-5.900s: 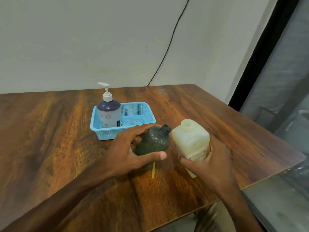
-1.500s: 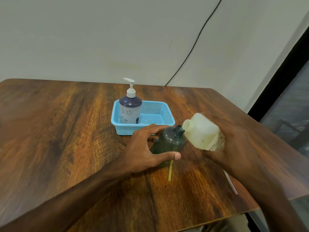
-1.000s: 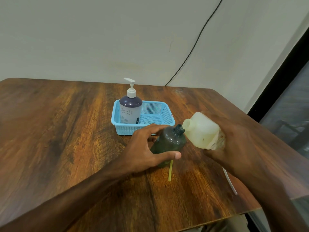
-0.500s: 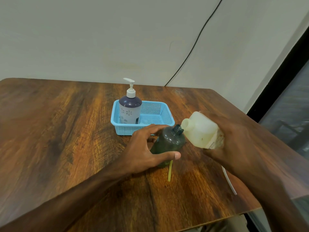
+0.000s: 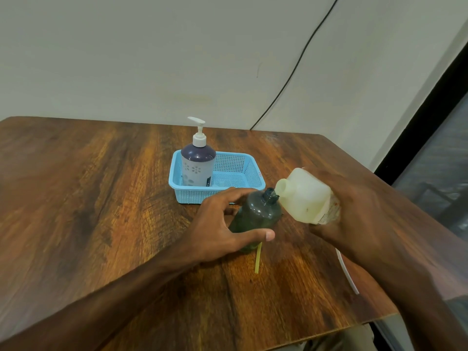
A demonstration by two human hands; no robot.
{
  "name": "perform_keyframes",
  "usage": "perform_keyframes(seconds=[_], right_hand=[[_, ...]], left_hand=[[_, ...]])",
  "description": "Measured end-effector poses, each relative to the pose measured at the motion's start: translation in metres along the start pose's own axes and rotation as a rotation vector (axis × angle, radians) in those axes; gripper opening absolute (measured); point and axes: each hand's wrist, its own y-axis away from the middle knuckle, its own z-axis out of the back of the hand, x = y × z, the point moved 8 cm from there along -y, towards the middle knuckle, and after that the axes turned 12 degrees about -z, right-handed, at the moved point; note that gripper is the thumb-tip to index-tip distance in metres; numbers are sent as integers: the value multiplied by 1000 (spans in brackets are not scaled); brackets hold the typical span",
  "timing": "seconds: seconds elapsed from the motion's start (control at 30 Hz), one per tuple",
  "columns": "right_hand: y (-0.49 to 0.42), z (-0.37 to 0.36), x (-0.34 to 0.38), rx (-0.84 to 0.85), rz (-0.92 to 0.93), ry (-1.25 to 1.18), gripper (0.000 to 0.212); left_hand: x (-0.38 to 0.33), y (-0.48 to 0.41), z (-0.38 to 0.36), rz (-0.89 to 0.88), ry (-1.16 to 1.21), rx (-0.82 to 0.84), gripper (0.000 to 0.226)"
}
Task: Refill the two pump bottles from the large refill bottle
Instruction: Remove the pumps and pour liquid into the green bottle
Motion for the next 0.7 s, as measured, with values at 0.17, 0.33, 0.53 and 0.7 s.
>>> perform_keyframes(seconds=[0.17,0.33,0.53,0.7], right_hand=[[-2,0,1,1,13,-12,88],[-4,-1,0,8,20,-7,86],[-3,0,3,-1,23,-19,87],[-6,0,4,-7,39,9,86]], left_hand=[[-2,0,0,-12,-1,-8,75],[-3,0,1,-18,10,-13,73],[-1,0,0,-13,-1,-16,72],[1,-1,0,-4,6,-14,75]])
